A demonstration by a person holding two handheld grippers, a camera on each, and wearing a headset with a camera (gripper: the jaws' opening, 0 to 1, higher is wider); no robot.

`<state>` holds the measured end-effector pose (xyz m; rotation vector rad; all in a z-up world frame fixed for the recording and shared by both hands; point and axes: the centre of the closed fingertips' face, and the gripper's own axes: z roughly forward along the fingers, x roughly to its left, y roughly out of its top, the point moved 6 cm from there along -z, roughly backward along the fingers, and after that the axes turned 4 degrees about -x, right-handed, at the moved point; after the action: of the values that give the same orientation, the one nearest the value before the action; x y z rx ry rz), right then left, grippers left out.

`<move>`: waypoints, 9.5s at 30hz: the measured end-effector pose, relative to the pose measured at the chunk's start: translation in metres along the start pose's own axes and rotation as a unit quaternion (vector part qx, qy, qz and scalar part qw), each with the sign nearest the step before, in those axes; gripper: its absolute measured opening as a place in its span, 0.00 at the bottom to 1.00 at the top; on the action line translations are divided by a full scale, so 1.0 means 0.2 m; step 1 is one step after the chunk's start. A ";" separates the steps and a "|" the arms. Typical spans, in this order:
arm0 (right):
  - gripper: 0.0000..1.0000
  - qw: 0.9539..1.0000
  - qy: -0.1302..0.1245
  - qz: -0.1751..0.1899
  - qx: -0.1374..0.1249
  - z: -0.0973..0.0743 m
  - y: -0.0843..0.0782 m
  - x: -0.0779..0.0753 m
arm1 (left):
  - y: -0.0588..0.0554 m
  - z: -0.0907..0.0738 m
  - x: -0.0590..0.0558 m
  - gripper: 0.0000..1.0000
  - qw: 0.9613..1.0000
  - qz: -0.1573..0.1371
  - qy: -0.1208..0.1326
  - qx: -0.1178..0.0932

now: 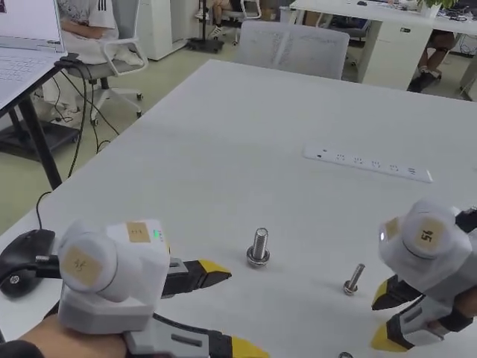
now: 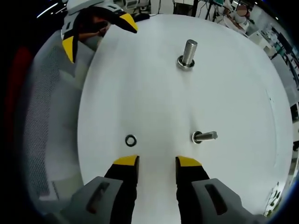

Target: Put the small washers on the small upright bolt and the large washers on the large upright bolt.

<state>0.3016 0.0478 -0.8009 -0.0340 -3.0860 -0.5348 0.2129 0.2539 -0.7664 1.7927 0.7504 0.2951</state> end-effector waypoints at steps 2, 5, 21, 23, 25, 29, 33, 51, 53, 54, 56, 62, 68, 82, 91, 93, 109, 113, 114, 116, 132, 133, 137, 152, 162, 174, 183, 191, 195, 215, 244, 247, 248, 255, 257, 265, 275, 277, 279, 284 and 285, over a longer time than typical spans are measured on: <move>0.32 1.000 0.002 -0.001 0.000 0.00 0.00 0.01 | 0.00 0.00 0.00 0.66 1.000 0.001 0.000 0.000; 0.32 1.000 0.005 -0.003 0.001 0.01 0.01 0.04 | 0.00 0.00 0.00 0.66 1.000 0.002 0.000 0.000; 0.31 0.999 0.028 -0.024 0.003 0.08 0.08 0.16 | 0.01 0.00 0.00 0.66 1.000 0.005 0.000 -0.007; 0.30 0.999 0.031 -0.024 0.005 0.09 0.08 0.17 | 0.02 0.00 0.00 0.66 1.000 0.004 0.000 -0.008; 0.30 0.999 0.032 -0.027 0.007 0.10 0.08 0.17 | 0.02 -0.01 0.00 0.66 1.000 0.004 0.000 -0.009; 0.29 0.999 0.034 -0.029 0.010 0.12 0.08 0.18 | 0.02 -0.01 0.00 0.65 1.000 0.004 0.000 -0.011; 0.28 0.999 0.034 -0.032 0.012 0.14 0.09 0.18 | 0.02 -0.01 0.00 0.65 1.000 0.004 0.000 -0.012; 0.21 0.996 0.013 -0.082 0.028 0.15 0.10 0.18 | 0.02 -0.02 0.01 0.65 1.000 0.003 0.001 -0.014; 0.20 0.995 0.015 -0.092 0.028 0.15 0.10 0.20 | 0.02 -0.02 0.01 0.65 1.000 0.003 0.001 -0.013; 0.19 0.995 0.015 -0.092 0.028 0.15 0.10 0.20 | 0.02 -0.02 0.01 0.65 1.000 0.004 0.002 -0.014; 0.18 0.995 0.016 -0.094 0.027 0.15 0.09 0.20 | 0.02 -0.02 0.00 0.65 1.000 0.004 0.001 -0.013; 0.14 0.995 0.014 -0.098 0.026 0.15 0.09 0.20 | 0.02 -0.02 0.00 0.65 1.000 0.004 0.000 -0.013; 0.14 0.995 0.016 -0.097 0.024 0.15 0.10 0.19 | 0.02 -0.02 0.00 0.65 1.000 0.004 -0.001 -0.013; 0.13 0.996 0.024 -0.083 0.023 0.14 0.10 0.16 | 0.02 -0.02 0.01 0.65 1.000 0.003 0.001 -0.015; 0.13 0.997 0.019 -0.073 0.021 0.10 0.08 0.12 | 0.02 -0.02 0.01 0.65 1.000 0.003 0.001 -0.015; 0.13 0.997 0.016 -0.072 0.022 0.09 0.08 0.11 | 0.02 -0.02 0.01 0.65 1.000 0.003 0.002 -0.015; 0.13 0.998 -0.014 -0.052 0.011 -0.08 0.06 0.02 | 0.02 -0.02 0.00 0.65 1.000 0.002 0.002 -0.017; 0.13 0.998 -0.021 -0.053 0.015 -0.12 0.06 0.00 | 0.02 -0.02 0.00 0.65 1.000 0.002 0.001 -0.016; 0.13 0.998 -0.024 -0.053 0.015 -0.13 0.07 -0.01 | 0.02 -0.02 0.00 0.65 1.000 0.003 0.001 -0.016; 0.13 0.998 -0.027 -0.055 0.016 -0.15 0.07 -0.02 | 0.02 -0.02 0.00 0.65 1.000 0.003 0.001 -0.016; 0.13 0.995 -0.056 -0.081 0.014 -0.26 0.19 -0.15 | 0.02 -0.03 0.00 0.65 1.000 0.001 0.003 -0.016; 0.13 0.995 -0.057 -0.083 0.013 -0.26 0.20 -0.16 | 0.02 -0.03 0.00 0.65 1.000 0.000 0.003 -0.015; 0.13 0.994 -0.062 -0.088 0.012 -0.26 0.22 -0.19 | 0.02 -0.03 0.01 0.65 1.000 0.001 0.004 -0.014; 0.13 0.994 -0.058 -0.093 0.019 -0.20 0.24 -0.24 | 0.01 -0.02 0.01 0.65 1.000 -0.002 0.005 -0.011; 0.13 0.994 -0.051 -0.093 0.025 -0.17 0.22 -0.27 | 0.00 -0.02 0.02 0.65 1.000 -0.004 0.008 -0.010; 0.13 0.994 -0.046 -0.094 0.031 -0.15 0.21 -0.27 | 0.01 -0.02 0.02 0.65 1.000 -0.006 0.009 -0.009; 0.13 0.995 -0.041 -0.090 0.033 -0.12 0.19 -0.27 | 0.01 -0.01 0.02 0.65 1.000 -0.007 0.011 -0.010; 0.13 0.995 -0.037 -0.089 0.037 -0.07 0.18 -0.29 | 0.01 -0.01 0.02 0.65 1.000 -0.008 0.012 -0.009; 0.13 0.995 -0.033 -0.088 0.037 -0.04 0.17 -0.29 | 0.01 -0.01 0.02 0.65 1.000 -0.009 0.012 -0.009; 0.13 0.996 -0.024 -0.078 0.037 0.06 0.14 -0.30 | -0.01 -0.02 0.02 0.65 1.000 -0.011 0.014 -0.004; 0.21 0.998 -0.035 -0.054 0.017 0.06 0.12 -0.30 | -0.02 -0.02 0.03 0.65 1.000 -0.012 0.014 -0.004; 0.25 0.998 -0.037 -0.047 0.010 0.05 0.12 -0.30 | -0.02 -0.02 0.02 0.65 1.000 -0.011 0.013 -0.003; 0.25 0.998 -0.038 -0.045 0.008 0.05 0.12 -0.30 | -0.02 -0.02 0.02 0.65 1.000 -0.011 0.013 -0.003; 0.33 0.999 -0.046 -0.028 -0.007 0.01 0.09 -0.28 | -0.01 -0.02 0.02 0.65 1.000 -0.008 0.012 -0.002; 0.34 0.999 -0.047 -0.020 -0.014 -0.01 0.09 -0.27 | -0.01 -0.02 0.02 0.65 1.000 -0.007 0.011 -0.002; 0.48 0.997 -0.060 0.016 -0.045 -0.05 0.06 -0.23 | 0.00 -0.02 0.02 0.66 1.000 -0.005 0.009 -0.002; 0.66 0.991 -0.075 0.050 -0.100 -0.11 0.04 -0.15 | 0.02 -0.02 0.02 0.67 1.000 -0.004 0.008 -0.006; 0.69 0.989 -0.080 0.053 -0.110 -0.12 0.04 -0.13 | 0.02 -0.02 0.02 0.68 1.000 -0.005 0.009 -0.006; 0.71 0.987 -0.082 0.063 -0.125 -0.14 0.04 -0.11 | 0.02 -0.02 0.02 0.68 1.000 -0.005 0.009 -0.005; 0.75 0.979 -0.087 0.086 -0.162 -0.16 0.05 -0.05 | 0.02 -0.03 0.02 0.70 1.000 -0.005 0.011 -0.007; 0.76 0.978 -0.088 0.089 -0.165 -0.17 0.05 -0.03 | 0.02 -0.03 0.02 0.70 1.000 -0.005 0.011 -0.006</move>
<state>0.3090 0.0450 -0.7660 -0.3758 -3.0742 -1.0796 0.2143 0.2612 -0.7610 1.7755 0.7723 0.3126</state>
